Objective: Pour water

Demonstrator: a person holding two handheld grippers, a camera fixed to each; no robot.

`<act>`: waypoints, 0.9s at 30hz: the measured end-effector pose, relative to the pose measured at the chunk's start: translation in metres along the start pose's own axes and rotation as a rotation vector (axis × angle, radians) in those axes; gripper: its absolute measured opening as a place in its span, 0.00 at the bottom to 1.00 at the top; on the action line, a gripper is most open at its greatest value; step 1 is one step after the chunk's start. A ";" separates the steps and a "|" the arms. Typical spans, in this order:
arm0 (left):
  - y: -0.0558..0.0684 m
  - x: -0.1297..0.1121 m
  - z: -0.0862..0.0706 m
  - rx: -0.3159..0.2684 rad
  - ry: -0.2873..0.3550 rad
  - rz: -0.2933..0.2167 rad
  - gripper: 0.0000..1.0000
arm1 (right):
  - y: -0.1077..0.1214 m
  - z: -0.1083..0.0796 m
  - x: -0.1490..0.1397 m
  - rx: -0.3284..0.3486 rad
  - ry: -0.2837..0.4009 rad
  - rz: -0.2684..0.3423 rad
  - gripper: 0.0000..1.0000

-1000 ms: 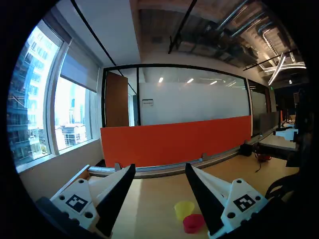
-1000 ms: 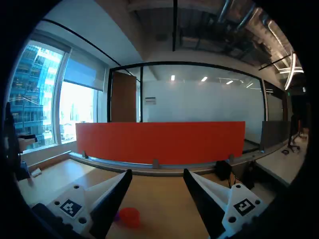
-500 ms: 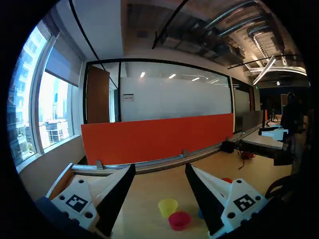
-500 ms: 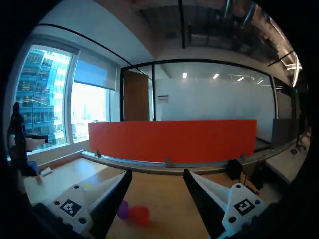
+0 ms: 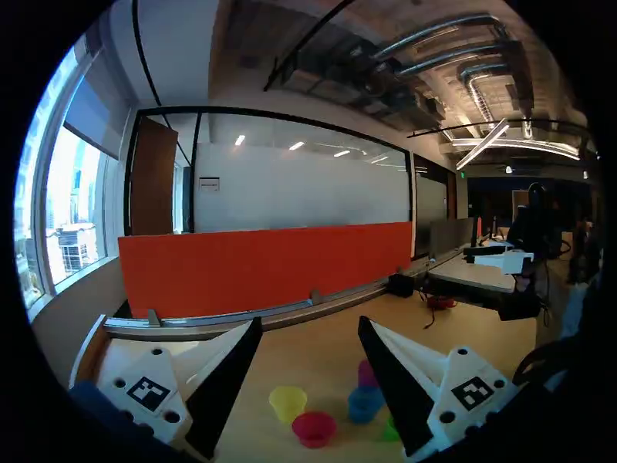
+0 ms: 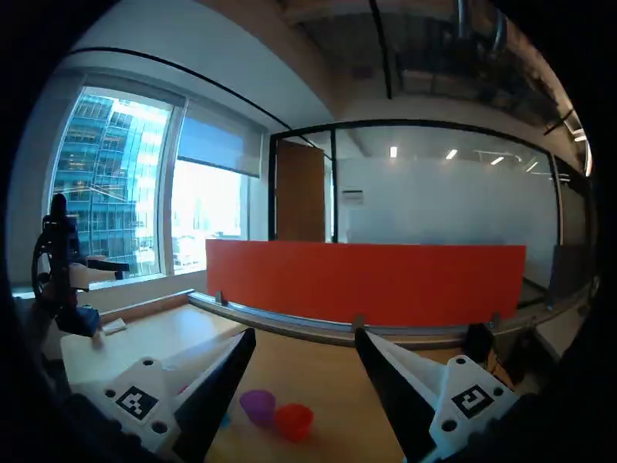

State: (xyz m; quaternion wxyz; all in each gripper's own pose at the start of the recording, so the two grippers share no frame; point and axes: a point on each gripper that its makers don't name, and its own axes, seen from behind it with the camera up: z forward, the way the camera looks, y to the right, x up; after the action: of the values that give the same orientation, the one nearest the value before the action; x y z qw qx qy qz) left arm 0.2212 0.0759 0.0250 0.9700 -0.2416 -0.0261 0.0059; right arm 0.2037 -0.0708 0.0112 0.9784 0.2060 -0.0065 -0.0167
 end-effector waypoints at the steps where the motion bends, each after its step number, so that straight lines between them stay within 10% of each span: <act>1: 0.002 -0.002 0.001 -0.009 -0.005 0.002 0.92 | -0.001 0.000 0.001 0.003 0.000 -0.002 1.00; 27: 0.018 -0.041 0.014 -0.152 -0.116 0.015 0.92 | -0.028 0.008 -0.034 0.141 -0.171 -0.055 1.00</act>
State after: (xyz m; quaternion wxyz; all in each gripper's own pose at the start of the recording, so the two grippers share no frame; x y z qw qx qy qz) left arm 0.1795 0.0970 0.0268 0.9457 -0.3139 -0.0808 0.0252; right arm 0.1686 -0.0980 0.0073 0.9566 0.2721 -0.0853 -0.0605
